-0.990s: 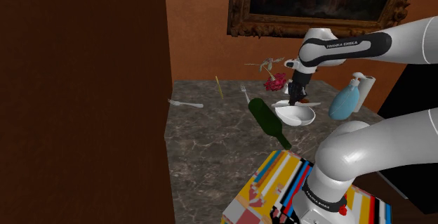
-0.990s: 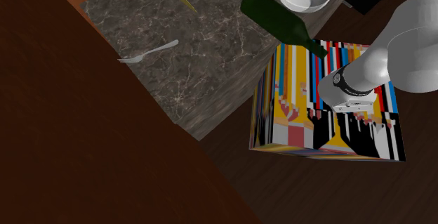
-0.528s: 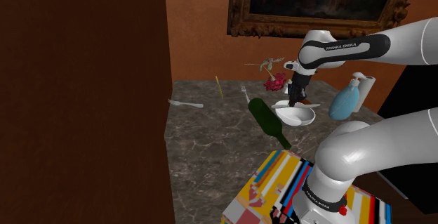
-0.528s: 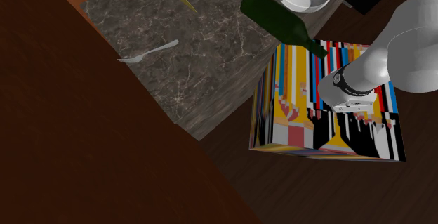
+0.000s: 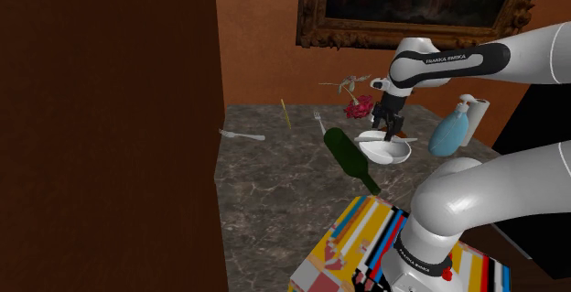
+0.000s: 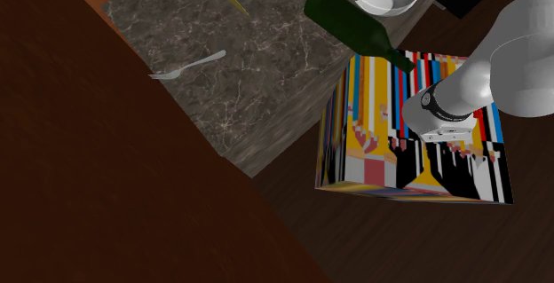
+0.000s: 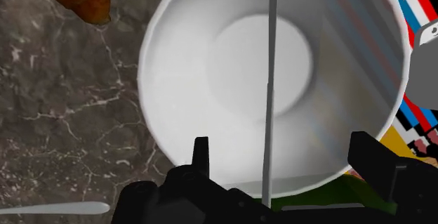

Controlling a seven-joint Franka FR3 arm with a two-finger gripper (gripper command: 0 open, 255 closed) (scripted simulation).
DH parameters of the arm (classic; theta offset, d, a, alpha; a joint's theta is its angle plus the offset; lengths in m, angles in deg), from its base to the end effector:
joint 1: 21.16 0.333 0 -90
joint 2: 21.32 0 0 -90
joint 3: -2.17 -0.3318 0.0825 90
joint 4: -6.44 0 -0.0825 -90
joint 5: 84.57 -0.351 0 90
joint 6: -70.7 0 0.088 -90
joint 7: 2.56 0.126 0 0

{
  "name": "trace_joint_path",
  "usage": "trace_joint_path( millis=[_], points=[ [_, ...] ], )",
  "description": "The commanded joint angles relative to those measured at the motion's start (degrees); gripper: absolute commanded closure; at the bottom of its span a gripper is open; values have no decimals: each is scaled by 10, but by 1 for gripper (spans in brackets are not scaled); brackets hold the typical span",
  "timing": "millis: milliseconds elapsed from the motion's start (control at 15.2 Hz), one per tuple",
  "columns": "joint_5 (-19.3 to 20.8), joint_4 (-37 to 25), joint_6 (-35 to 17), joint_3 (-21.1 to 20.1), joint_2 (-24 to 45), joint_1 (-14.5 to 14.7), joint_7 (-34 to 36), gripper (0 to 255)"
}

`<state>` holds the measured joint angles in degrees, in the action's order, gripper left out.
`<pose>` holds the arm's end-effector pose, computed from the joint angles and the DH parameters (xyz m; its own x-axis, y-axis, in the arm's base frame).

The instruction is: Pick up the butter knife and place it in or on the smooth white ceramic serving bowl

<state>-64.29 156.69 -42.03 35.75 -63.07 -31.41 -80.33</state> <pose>0.2058 -0.2444 0.4413 0.6532 0.7554 0.0522 0.7563 -0.6543 0.0036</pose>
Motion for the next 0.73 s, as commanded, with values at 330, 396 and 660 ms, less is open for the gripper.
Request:
trace_joint_path(
  millis=[330,396,660],
  points=[
    [-15,-54,70,-21,-16,2,-3,0],
    [-15,-54,70,-21,-16,2,-3,0],
    [-15,-54,70,-21,-16,2,-3,0]
  ],
)
